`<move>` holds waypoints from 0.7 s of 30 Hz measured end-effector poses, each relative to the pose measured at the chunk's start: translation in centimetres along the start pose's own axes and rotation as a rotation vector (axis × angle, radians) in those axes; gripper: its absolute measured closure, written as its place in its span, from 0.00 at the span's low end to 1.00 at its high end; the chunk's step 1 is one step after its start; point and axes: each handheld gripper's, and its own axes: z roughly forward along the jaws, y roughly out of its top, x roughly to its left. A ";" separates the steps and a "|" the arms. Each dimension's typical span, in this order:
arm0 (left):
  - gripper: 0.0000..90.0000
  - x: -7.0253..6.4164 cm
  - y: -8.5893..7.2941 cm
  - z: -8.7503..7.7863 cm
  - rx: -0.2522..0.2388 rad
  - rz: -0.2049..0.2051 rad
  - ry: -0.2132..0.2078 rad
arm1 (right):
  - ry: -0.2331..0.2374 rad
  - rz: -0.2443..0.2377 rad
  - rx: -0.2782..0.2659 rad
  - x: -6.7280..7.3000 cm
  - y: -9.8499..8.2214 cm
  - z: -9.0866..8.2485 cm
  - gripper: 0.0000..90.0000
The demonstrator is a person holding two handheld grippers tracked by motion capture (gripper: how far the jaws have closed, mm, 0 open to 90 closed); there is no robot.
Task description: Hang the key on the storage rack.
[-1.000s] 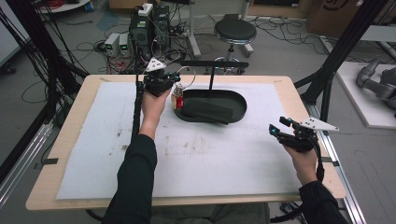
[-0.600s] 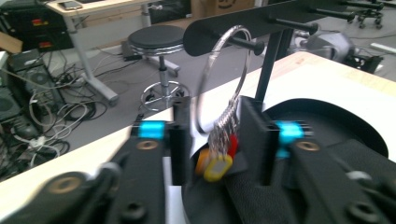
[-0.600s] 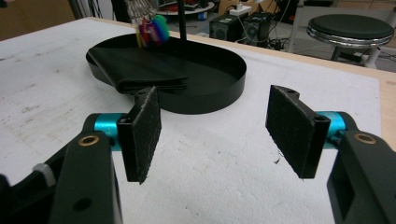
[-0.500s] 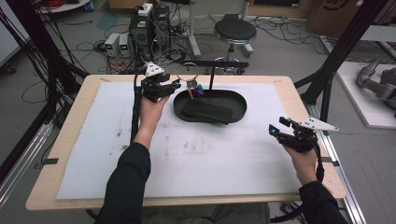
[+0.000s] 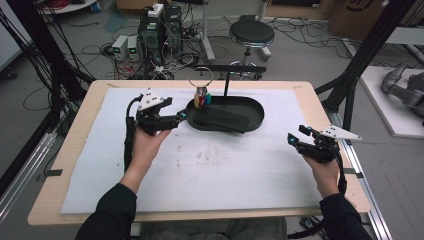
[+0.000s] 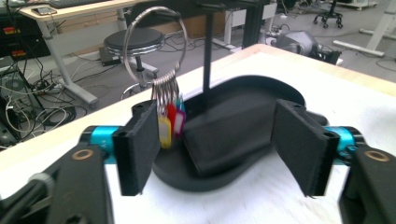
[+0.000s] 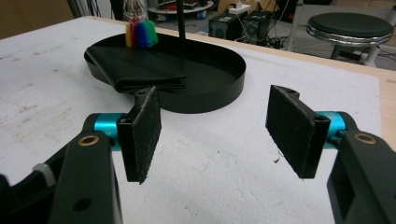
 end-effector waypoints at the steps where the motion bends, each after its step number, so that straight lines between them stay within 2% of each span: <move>1: 0.34 -0.2 -0.3 -0.6 -0.001 0.004 0.000 | -0.001 0.001 -0.002 0.0 0.0 0.0 0.41; 6: 0.30 -0.6 -2.6 -3.2 0.000 0.002 -0.009 | -0.008 0.008 -0.011 -0.2 0.0 -0.3 0.41; 11: 0.29 -0.3 -4.9 -5.1 0.006 -0.020 0.015 | -0.012 0.006 -0.011 -0.1 0.0 -0.3 0.41; 15: 0.28 0.1 -6.6 -5.8 0.004 -0.034 0.038 | -0.022 0.014 -0.018 -0.2 0.0 -0.5 0.41; 19: 0.28 0.5 -7.6 -6.0 0.005 -0.063 0.045 | -0.029 0.025 -0.013 -0.2 0.0 -0.5 0.41; 21: 0.28 0.5 -7.9 -6.1 0.006 -0.064 0.046 | -0.036 0.025 -0.012 -0.3 0.0 -0.6 0.41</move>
